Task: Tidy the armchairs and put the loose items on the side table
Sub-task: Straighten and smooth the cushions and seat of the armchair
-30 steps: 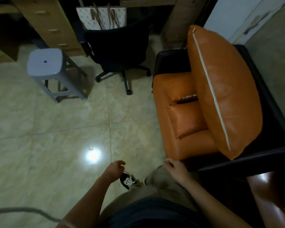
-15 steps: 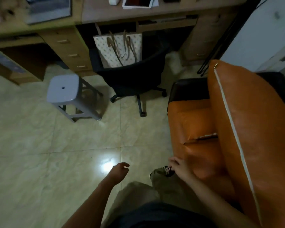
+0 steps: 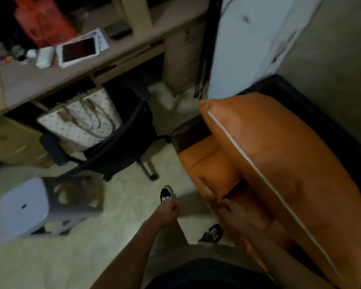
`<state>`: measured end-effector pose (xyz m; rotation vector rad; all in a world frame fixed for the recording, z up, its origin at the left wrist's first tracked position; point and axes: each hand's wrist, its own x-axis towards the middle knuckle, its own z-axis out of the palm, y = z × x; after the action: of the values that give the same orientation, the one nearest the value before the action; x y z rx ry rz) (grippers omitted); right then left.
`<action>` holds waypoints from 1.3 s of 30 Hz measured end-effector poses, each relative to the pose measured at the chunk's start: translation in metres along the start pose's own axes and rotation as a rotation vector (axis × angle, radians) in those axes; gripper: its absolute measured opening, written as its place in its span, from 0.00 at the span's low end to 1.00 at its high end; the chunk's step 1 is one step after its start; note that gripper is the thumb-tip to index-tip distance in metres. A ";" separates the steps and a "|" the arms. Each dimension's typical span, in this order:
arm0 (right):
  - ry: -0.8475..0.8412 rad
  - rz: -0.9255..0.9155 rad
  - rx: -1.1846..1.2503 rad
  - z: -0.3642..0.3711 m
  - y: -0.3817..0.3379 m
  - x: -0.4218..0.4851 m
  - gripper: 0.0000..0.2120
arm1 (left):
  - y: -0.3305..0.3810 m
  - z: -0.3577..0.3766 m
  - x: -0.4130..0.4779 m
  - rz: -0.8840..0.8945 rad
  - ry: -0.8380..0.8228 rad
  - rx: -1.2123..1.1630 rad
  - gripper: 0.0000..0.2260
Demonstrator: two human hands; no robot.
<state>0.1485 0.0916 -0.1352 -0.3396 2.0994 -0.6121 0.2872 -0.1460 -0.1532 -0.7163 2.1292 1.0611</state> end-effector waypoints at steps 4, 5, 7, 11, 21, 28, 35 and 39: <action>0.025 0.130 0.059 -0.027 -0.014 0.006 0.11 | 0.014 -0.042 0.047 0.104 -0.116 0.151 0.10; 0.055 0.162 0.058 -0.038 -0.020 0.005 0.13 | 0.023 -0.056 0.062 0.140 -0.139 0.197 0.11; 0.142 0.155 0.000 -0.052 -0.026 0.007 0.21 | 0.048 -0.085 0.084 0.192 -0.160 0.230 0.14; 0.443 0.174 0.078 -0.068 -0.028 0.014 0.16 | 0.120 -0.126 0.123 0.435 -0.133 0.291 0.16; 0.827 0.358 0.116 -0.097 -0.008 -0.002 0.27 | 0.269 -0.141 0.155 1.027 0.051 0.485 0.17; 0.513 0.453 0.063 -0.130 0.054 -0.008 0.39 | 0.306 -0.114 0.174 0.676 -0.079 0.889 0.41; 0.477 0.366 0.063 -0.144 0.097 0.001 0.43 | 0.329 -0.087 0.181 0.562 0.000 1.006 0.46; 0.492 0.352 0.051 -0.148 0.111 0.009 0.45 | 0.342 -0.081 0.191 0.542 -0.003 1.036 0.48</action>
<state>0.0199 0.2241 -0.1312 0.2361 2.5235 -0.5747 -0.1010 -0.0694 -0.0938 0.3665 2.5043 0.0617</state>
